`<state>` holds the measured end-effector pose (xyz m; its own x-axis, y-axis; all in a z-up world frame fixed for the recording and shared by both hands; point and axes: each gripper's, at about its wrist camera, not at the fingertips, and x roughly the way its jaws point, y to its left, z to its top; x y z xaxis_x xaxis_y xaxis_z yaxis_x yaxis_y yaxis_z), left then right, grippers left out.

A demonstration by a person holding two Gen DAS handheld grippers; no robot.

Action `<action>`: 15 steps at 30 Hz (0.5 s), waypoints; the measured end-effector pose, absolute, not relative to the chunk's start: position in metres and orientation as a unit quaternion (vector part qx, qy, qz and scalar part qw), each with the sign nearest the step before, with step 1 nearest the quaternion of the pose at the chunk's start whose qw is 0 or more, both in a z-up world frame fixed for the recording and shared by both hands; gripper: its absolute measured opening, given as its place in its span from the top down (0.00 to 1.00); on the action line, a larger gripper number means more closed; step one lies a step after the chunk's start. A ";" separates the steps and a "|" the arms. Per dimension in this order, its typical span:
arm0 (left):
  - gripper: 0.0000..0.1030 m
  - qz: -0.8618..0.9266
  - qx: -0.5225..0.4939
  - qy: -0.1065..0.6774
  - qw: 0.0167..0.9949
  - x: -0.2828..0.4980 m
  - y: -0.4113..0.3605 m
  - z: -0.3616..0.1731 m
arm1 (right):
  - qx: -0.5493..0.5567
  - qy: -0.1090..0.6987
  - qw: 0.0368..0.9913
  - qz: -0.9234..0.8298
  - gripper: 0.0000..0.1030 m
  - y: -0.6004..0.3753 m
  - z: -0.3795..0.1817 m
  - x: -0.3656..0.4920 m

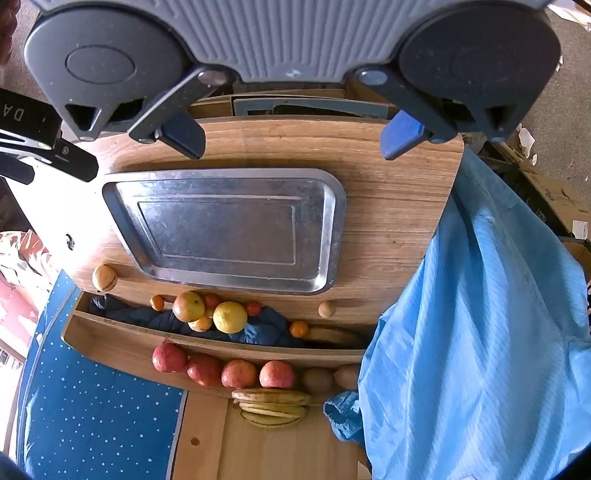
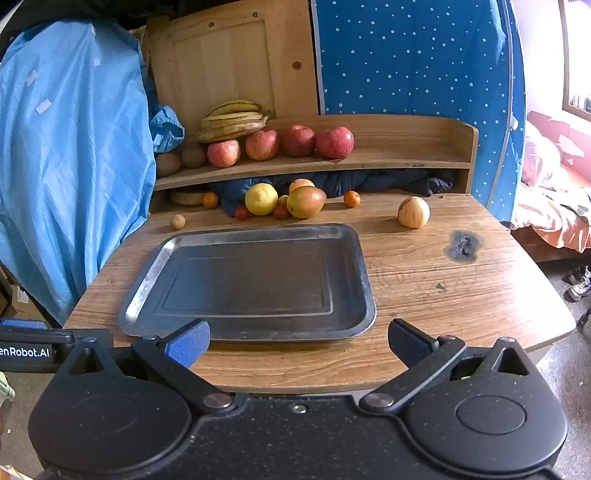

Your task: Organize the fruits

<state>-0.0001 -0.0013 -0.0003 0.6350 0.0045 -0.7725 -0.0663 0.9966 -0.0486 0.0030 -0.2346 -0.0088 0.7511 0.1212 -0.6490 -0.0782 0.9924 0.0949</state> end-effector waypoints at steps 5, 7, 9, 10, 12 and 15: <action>0.00 0.018 -0.038 0.428 0.903 0.000 0.000 0.000 | 0.030 0.350 0.935 0.052 0.01 -0.235 -0.009 0.004; 0.00 0.017 -0.038 0.428 0.903 0.000 0.000 0.000 | 0.029 0.349 0.935 0.051 0.01 -0.235 -0.008 0.004; 0.00 0.018 -0.038 0.429 0.903 0.000 0.000 0.000 | 0.029 0.349 0.935 0.051 0.01 -0.235 -0.008 0.004; 0.00 0.018 -0.037 0.429 0.902 0.000 0.000 0.000 | 0.029 0.349 0.935 0.051 0.01 -0.235 -0.008 0.005; 0.00 0.018 -0.037 0.429 0.902 0.000 0.000 0.000 | 0.030 0.349 0.935 0.050 0.01 -0.237 -0.007 0.006; 0.00 0.018 -0.037 0.430 0.902 0.000 0.001 -0.003 | 0.030 0.349 0.935 0.051 0.01 -0.240 -0.005 0.006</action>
